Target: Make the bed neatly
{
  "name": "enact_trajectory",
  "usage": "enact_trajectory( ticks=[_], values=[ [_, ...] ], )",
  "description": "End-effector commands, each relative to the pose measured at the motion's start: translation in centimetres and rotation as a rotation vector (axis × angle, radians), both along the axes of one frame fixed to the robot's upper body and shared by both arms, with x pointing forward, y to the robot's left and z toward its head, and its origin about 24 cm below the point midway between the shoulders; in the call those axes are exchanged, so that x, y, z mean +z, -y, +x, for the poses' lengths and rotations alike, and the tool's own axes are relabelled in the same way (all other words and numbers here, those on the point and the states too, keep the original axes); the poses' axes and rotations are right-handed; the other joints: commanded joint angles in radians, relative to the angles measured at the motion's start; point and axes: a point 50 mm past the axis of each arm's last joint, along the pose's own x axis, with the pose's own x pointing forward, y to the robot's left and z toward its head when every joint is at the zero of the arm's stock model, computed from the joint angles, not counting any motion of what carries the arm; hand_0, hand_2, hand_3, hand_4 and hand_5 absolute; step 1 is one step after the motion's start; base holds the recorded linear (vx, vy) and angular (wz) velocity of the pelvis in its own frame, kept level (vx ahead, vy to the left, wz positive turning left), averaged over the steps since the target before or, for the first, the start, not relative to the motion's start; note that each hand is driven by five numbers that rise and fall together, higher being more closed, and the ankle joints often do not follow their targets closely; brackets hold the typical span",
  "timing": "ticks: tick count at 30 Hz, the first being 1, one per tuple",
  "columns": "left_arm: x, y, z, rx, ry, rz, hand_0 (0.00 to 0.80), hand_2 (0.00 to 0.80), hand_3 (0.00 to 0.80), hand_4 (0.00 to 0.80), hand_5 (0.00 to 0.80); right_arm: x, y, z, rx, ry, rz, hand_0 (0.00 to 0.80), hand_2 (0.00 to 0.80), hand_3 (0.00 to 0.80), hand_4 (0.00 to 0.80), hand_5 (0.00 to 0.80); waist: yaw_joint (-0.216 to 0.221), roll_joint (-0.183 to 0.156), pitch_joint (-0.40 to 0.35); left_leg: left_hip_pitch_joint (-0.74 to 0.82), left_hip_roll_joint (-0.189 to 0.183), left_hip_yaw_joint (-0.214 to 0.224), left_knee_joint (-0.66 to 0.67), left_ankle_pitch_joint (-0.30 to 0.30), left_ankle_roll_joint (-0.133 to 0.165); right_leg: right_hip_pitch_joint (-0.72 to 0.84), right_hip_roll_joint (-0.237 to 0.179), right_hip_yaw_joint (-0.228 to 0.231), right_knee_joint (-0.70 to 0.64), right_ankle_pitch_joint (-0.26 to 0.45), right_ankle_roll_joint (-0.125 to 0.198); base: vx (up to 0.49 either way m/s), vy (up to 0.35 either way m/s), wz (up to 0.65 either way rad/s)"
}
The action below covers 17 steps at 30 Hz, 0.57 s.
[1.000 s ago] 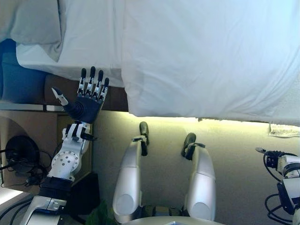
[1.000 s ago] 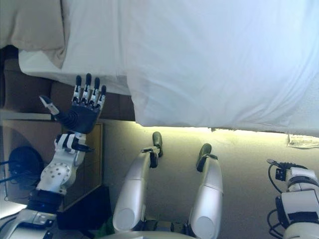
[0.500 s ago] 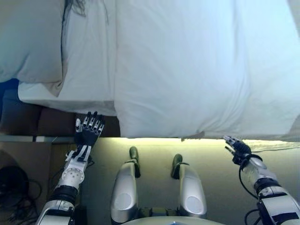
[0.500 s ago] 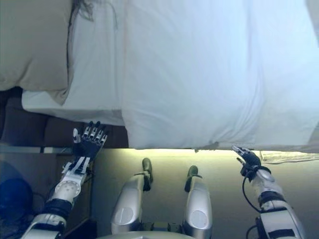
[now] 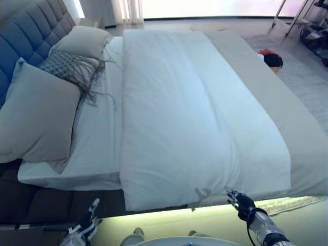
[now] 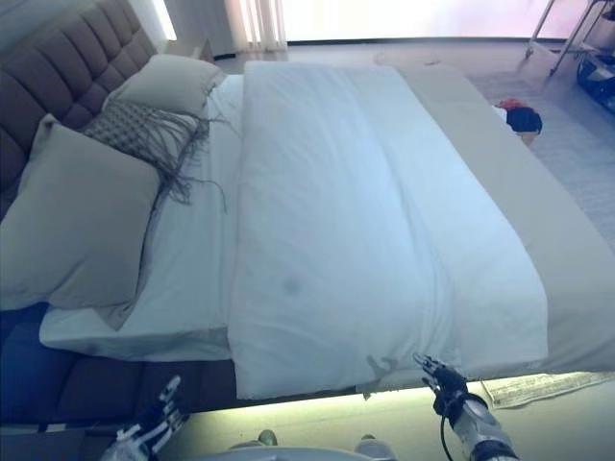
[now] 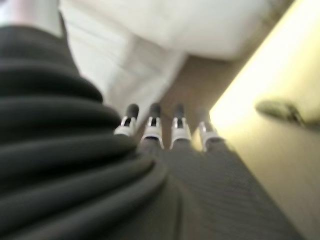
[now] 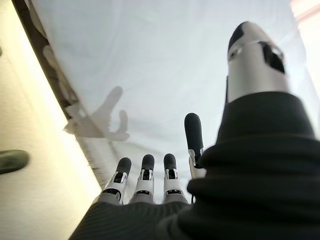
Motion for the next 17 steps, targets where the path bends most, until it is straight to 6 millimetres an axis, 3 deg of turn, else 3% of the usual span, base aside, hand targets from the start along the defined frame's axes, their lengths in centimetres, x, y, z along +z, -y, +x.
enact_trajectory(
  ticks=[1,9,11,17],
  values=[
    [-0.8,1.7,-0.2,-0.084,-0.083,0.003,0.000,0.000,0.000,0.000,0.000,-0.3,-0.2,0.2,-0.056,0.011,-0.015,0.000,0.000,0.000,0.000,0.000,-0.023,0.019,0.006,0.031,0.011,-0.015,-0.015,-0.039,0.000,-0.032,0.010,-0.026,-0.039,0.086,0.010,0.054,0.049,0.04],
    [-2.3,5.5,-1.6,-0.146,-0.215,-0.087,0.000,0.000,0.000,0.000,0.000,-2.9,-2.1,-5.5,-0.134,-0.337,-0.032,0.000,0.000,0.000,0.000,0.000,-0.015,0.018,-0.019,0.054,0.006,-0.029,-0.022,-0.060,0.013,-0.003,0.017,-0.030,-0.041,0.076,0.005,0.053,0.032,0.06],
    [-2.3,5.8,-1.2,-0.143,-0.210,-0.097,0.000,0.000,0.000,0.000,0.000,-3.1,-2.4,-5.9,-0.135,-0.361,-0.024,0.000,0.000,0.000,0.000,0.000,-0.012,0.017,-0.021,0.059,0.005,-0.034,-0.022,-0.061,0.014,0.004,0.016,-0.032,-0.041,0.075,0.004,0.049,0.006,0.01],
    [-2.3,6.5,-0.2,-0.171,-0.178,-0.105,0.000,0.000,0.000,0.000,0.000,-3.1,-3.6,-4.4,-0.041,-0.340,-0.032,0.000,0.000,0.000,0.000,0.000,-0.006,0.012,-0.026,0.072,0.004,-0.043,-0.022,-0.066,0.017,0.017,0.014,-0.034,-0.039,0.071,0.005,0.039,-0.001,0.01]
  ],
)
